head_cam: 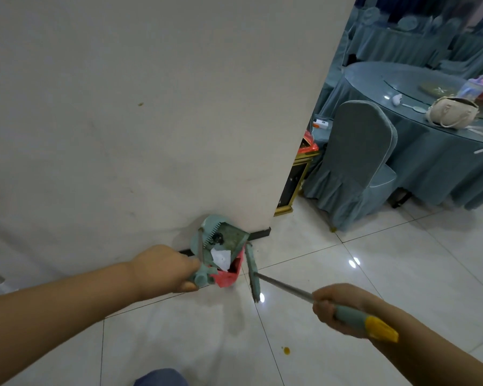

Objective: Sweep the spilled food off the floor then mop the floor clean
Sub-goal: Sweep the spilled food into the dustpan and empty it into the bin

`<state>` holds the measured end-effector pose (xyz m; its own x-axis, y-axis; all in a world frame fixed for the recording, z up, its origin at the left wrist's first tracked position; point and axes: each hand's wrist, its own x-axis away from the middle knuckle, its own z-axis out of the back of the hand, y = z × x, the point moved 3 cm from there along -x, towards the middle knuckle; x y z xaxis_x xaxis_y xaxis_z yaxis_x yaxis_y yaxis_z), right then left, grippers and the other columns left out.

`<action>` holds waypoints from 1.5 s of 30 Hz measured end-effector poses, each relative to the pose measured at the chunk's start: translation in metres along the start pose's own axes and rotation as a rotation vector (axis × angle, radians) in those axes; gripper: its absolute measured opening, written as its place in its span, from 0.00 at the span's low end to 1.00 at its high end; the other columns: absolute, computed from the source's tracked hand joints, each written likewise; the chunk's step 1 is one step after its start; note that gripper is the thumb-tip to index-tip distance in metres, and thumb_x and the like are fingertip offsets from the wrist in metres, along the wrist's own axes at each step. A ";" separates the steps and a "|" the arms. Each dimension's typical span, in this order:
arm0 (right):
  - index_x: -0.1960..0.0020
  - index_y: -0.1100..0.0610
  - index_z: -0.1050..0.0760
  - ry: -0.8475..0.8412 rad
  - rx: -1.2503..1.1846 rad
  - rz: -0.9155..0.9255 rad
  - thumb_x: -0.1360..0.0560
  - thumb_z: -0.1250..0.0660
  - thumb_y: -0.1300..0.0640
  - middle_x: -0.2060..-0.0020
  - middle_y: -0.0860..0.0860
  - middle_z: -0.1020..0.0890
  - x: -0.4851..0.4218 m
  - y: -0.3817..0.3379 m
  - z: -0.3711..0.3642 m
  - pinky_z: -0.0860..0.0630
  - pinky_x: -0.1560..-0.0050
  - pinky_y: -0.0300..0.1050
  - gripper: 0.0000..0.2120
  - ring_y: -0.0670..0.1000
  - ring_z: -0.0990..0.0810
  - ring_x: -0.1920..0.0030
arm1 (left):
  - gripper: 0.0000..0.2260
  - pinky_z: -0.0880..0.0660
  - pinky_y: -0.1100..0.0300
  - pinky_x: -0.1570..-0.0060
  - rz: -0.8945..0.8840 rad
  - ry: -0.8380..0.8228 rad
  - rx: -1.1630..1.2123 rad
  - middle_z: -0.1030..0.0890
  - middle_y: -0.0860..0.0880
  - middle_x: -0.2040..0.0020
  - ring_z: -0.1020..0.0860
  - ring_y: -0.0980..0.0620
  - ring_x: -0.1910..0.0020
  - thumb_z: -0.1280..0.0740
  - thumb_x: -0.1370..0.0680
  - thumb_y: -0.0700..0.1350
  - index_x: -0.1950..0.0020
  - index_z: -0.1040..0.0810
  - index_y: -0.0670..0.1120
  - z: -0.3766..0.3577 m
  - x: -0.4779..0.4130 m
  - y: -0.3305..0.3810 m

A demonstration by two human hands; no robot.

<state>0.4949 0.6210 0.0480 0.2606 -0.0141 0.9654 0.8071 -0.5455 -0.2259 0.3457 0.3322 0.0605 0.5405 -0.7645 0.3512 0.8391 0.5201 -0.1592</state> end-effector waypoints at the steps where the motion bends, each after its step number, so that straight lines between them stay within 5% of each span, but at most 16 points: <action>1: 0.55 0.66 0.31 0.077 0.190 0.008 0.22 0.41 0.65 0.76 0.56 0.28 0.000 0.002 0.003 0.30 0.82 0.35 0.05 0.49 0.30 0.83 | 0.22 0.28 0.56 0.54 0.034 0.019 0.025 0.20 0.49 0.47 0.21 0.46 0.49 0.48 0.23 0.64 0.41 0.30 0.50 0.000 -0.001 -0.004; 6: 0.43 0.63 0.27 0.257 0.991 0.231 0.23 0.41 0.66 0.69 0.55 0.26 0.001 0.011 0.002 0.27 0.74 0.38 0.10 0.48 0.28 0.75 | 0.19 0.31 0.58 0.56 0.136 0.064 0.104 0.20 0.50 0.46 0.21 0.48 0.48 0.45 0.22 0.62 0.41 0.30 0.51 0.006 -0.004 -0.010; 12: 0.24 0.56 0.44 0.374 1.396 0.346 0.21 0.42 0.63 0.49 0.52 0.27 -0.020 0.021 -0.003 0.27 0.75 0.33 0.27 0.47 0.25 0.64 | 0.14 0.38 0.60 0.62 0.242 0.122 0.164 0.21 0.51 0.53 0.23 0.49 0.54 0.46 0.21 0.61 0.49 0.31 0.52 0.016 -0.003 -0.008; 15: 0.21 0.56 0.52 0.448 1.702 0.430 0.21 0.44 0.64 0.37 0.54 0.27 -0.029 0.027 -0.006 0.28 0.60 0.35 0.31 0.51 0.23 0.47 | 0.12 0.38 0.59 0.62 0.309 0.141 0.269 0.23 0.50 0.55 0.31 0.52 0.60 0.45 0.21 0.60 0.52 0.34 0.53 0.020 -0.001 -0.012; 17: 0.21 0.57 0.54 0.496 1.872 0.465 0.21 0.45 0.65 0.39 0.56 0.26 -0.030 0.032 -0.007 0.31 0.58 0.38 0.31 0.52 0.26 0.53 | 0.15 0.38 0.59 0.63 0.344 0.143 0.288 0.21 0.49 0.51 0.29 0.50 0.59 0.45 0.21 0.60 0.47 0.29 0.50 0.018 -0.001 -0.016; 21: 0.21 0.60 0.55 0.562 2.116 0.524 0.20 0.45 0.67 0.46 0.61 0.28 -0.024 0.038 -0.005 0.44 0.72 0.38 0.31 0.56 0.33 0.58 | 0.18 0.37 0.58 0.64 0.435 0.153 0.358 0.21 0.47 0.53 0.27 0.48 0.59 0.45 0.21 0.61 0.46 0.28 0.47 0.016 0.004 -0.025; 24: 0.22 0.59 0.52 0.592 2.209 0.526 0.20 0.47 0.67 0.43 0.60 0.27 -0.016 0.035 -0.001 0.41 0.71 0.39 0.29 0.58 0.34 0.58 | 0.16 0.37 0.58 0.65 0.493 0.187 0.428 0.26 0.50 0.59 0.30 0.50 0.62 0.44 0.21 0.61 0.51 0.30 0.49 0.015 0.011 -0.029; 28: 0.22 0.59 0.51 0.625 2.234 0.506 0.20 0.47 0.67 0.53 0.57 0.34 -0.014 0.030 0.001 0.40 0.71 0.39 0.28 0.53 0.33 0.66 | 0.14 0.37 0.58 0.65 0.547 0.174 0.444 0.27 0.51 0.60 0.29 0.50 0.61 0.45 0.21 0.60 0.55 0.34 0.50 0.014 0.018 -0.031; 32: 0.22 0.59 0.51 0.627 2.228 0.515 0.21 0.44 0.66 0.45 0.59 0.26 -0.023 0.027 0.003 0.34 0.57 0.43 0.30 0.58 0.27 0.53 | 0.16 0.35 0.59 0.63 0.554 0.149 0.414 0.21 0.48 0.54 0.24 0.48 0.57 0.45 0.21 0.61 0.52 0.31 0.49 0.008 0.023 -0.026; 35: 0.22 0.60 0.53 0.596 2.225 0.513 0.21 0.43 0.66 0.39 0.58 0.27 -0.036 0.030 0.003 0.35 0.55 0.43 0.32 0.58 0.24 0.47 | 0.16 0.34 0.59 0.63 0.557 0.138 0.406 0.26 0.51 0.59 0.28 0.51 0.60 0.46 0.21 0.62 0.54 0.35 0.50 0.004 0.027 -0.020; 40: 0.21 0.60 0.53 0.606 2.167 0.493 0.21 0.44 0.65 0.38 0.57 0.26 -0.048 0.029 -0.002 0.35 0.55 0.42 0.31 0.56 0.30 0.54 | 0.16 0.35 0.58 0.63 0.573 0.148 0.384 0.21 0.49 0.55 0.27 0.49 0.60 0.46 0.21 0.61 0.53 0.34 0.49 0.006 0.036 -0.013; 45: 0.21 0.60 0.53 0.593 2.065 0.445 0.21 0.43 0.64 0.36 0.55 0.27 -0.061 0.022 -0.006 0.27 0.49 0.42 0.31 0.53 0.25 0.39 | 0.15 0.35 0.58 0.64 0.610 0.181 0.418 0.27 0.53 0.61 0.28 0.51 0.62 0.46 0.21 0.62 0.55 0.35 0.51 0.009 0.051 -0.018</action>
<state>0.4937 0.6047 -0.0154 0.7154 -0.2515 0.6519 0.1353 0.9652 0.2239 0.3579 0.2873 0.0901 0.9328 -0.3274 0.1507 0.3153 0.9438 0.0990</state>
